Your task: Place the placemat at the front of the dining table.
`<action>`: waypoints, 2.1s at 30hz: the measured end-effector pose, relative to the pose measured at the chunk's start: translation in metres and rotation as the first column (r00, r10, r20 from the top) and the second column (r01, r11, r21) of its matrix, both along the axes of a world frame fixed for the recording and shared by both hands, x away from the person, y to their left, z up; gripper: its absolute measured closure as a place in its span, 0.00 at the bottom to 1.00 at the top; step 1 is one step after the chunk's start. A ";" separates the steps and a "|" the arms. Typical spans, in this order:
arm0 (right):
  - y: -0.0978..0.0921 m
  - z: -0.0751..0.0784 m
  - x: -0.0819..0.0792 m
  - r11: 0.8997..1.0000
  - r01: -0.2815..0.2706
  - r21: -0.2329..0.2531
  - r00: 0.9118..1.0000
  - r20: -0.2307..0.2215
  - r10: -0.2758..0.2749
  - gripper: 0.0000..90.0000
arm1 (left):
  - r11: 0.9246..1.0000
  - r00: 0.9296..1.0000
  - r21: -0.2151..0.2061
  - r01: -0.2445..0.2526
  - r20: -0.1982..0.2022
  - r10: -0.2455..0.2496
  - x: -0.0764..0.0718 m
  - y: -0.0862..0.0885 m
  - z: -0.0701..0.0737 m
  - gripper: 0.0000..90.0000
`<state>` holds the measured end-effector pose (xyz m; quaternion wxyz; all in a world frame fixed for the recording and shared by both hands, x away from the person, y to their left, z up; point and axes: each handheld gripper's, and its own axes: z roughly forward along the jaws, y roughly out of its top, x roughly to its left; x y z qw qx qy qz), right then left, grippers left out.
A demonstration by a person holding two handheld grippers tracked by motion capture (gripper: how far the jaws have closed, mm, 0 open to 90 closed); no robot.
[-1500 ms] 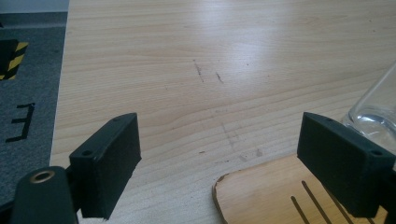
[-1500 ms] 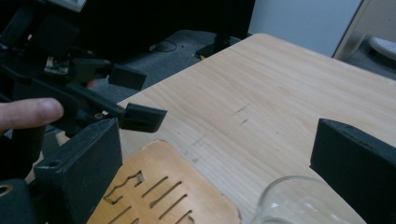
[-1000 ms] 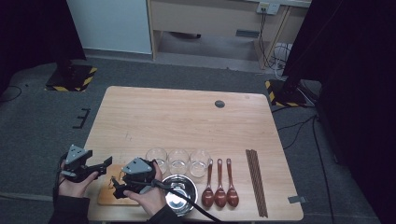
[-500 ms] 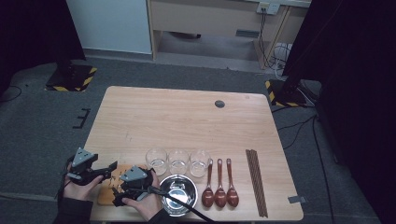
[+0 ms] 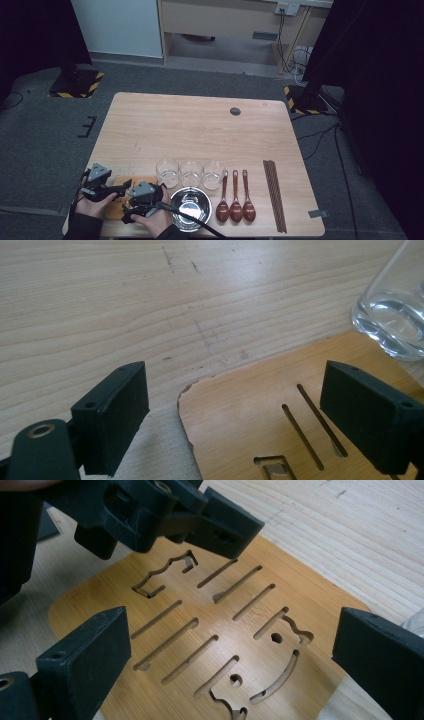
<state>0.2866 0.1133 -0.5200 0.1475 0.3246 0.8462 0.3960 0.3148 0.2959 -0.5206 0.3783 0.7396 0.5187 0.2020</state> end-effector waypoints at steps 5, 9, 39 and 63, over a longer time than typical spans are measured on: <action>-0.001 -0.004 0.001 1.000 0.010 -0.017 1.000 -0.007 -0.010 0.03 | 1.000 1.000 0.015 0.011 -0.011 -0.011 0.001 -0.003 -0.003 0.12; 0.000 -0.005 0.001 1.000 0.014 -0.022 1.000 -0.013 -0.014 0.03 | 1.000 1.000 0.018 0.012 -0.018 -0.012 0.001 -0.005 -0.005 0.12; 0.001 -0.010 0.011 0.993 0.112 -0.022 0.993 -0.023 -0.112 0.02 | 1.000 1.000 0.012 0.006 -0.027 -0.006 0.012 -0.004 -0.013 0.10; 0.001 -0.014 0.012 0.987 0.162 -0.001 0.986 -0.022 -0.162 0.04 | 1.000 0.999 -0.005 -0.022 -0.050 0.021 0.018 -0.002 -0.014 0.09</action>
